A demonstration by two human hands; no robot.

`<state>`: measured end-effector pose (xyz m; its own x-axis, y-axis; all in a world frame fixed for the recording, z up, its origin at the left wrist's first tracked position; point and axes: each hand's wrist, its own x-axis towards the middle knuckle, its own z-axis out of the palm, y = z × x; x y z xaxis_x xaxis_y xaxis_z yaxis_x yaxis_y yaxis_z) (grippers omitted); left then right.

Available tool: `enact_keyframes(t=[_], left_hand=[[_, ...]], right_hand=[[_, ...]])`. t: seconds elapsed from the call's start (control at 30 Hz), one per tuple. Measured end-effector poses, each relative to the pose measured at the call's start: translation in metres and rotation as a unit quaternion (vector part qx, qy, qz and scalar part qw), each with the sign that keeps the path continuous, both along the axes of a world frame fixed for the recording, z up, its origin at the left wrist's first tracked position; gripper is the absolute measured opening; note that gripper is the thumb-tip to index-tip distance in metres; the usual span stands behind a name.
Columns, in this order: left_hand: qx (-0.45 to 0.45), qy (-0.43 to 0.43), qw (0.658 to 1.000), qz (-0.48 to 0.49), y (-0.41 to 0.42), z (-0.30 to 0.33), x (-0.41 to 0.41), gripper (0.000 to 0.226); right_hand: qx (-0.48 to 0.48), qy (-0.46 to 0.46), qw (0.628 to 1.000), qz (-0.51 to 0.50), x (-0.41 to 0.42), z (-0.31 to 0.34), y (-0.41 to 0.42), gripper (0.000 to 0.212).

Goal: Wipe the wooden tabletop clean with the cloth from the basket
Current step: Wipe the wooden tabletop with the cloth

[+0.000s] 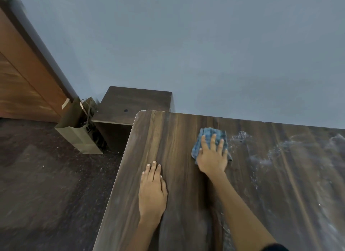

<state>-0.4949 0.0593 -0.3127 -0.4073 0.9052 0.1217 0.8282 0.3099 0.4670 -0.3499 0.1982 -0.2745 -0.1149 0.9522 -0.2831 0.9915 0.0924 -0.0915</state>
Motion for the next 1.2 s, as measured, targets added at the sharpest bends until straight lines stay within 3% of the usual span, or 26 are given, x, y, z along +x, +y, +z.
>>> enact_keyframes(t=[0.13,0.23,0.3,0.4,0.53,0.73,0.8,0.93,1.03,1.1,1.2], left_hand=[[0.004,-0.017,1.0,-0.024,-0.02,-0.001,0.0,0.046],[-0.001,-0.018,0.999,-0.033,-0.035,-0.003,0.0,0.046],[-0.003,-0.014,0.999,-0.038,-0.047,-0.003,0.001,0.048],[-0.013,-0.005,0.999,-0.041,-0.065,-0.004,0.003,0.049],[-0.018,-0.01,0.999,-0.037,-0.086,0.001,0.01,0.046],[-0.043,-0.036,0.998,-0.041,-0.108,0.008,0.017,0.052],[-0.055,-0.021,0.997,-0.055,-0.117,0.007,0.015,0.05],[-0.079,0.001,0.993,-0.085,-0.139,0.006,0.012,0.061],[-0.092,-0.013,0.991,-0.099,-0.15,0.007,0.012,0.066],[-0.109,-0.022,0.987,-0.113,-0.153,0.011,0.012,0.064],[-0.122,-0.055,0.983,-0.123,-0.153,0.017,0.01,0.062]], right_hand=[[0.039,0.039,0.984,0.171,-0.032,-0.005,-0.063,0.055],[0.027,0.056,0.967,0.248,-0.007,-0.011,-0.139,0.063],[0.025,0.052,0.97,0.235,0.024,-0.016,-0.162,0.062],[0.077,0.017,0.987,0.142,0.053,-0.014,-0.143,0.052],[-0.016,0.016,0.999,0.046,0.025,0.006,-0.106,0.059],[0.003,0.065,0.964,0.257,0.008,-0.004,-0.22,0.073],[-0.005,0.079,0.962,0.261,0.032,-0.006,-0.251,0.074],[0.039,0.034,0.989,0.139,0.07,-0.001,-0.236,0.052],[-0.036,0.025,0.998,0.052,0.053,0.009,-0.2,0.067],[-0.04,0.018,0.997,0.065,0.028,0.015,-0.198,0.074],[-0.015,0.05,0.978,0.2,0.006,0.012,-0.245,0.065]])
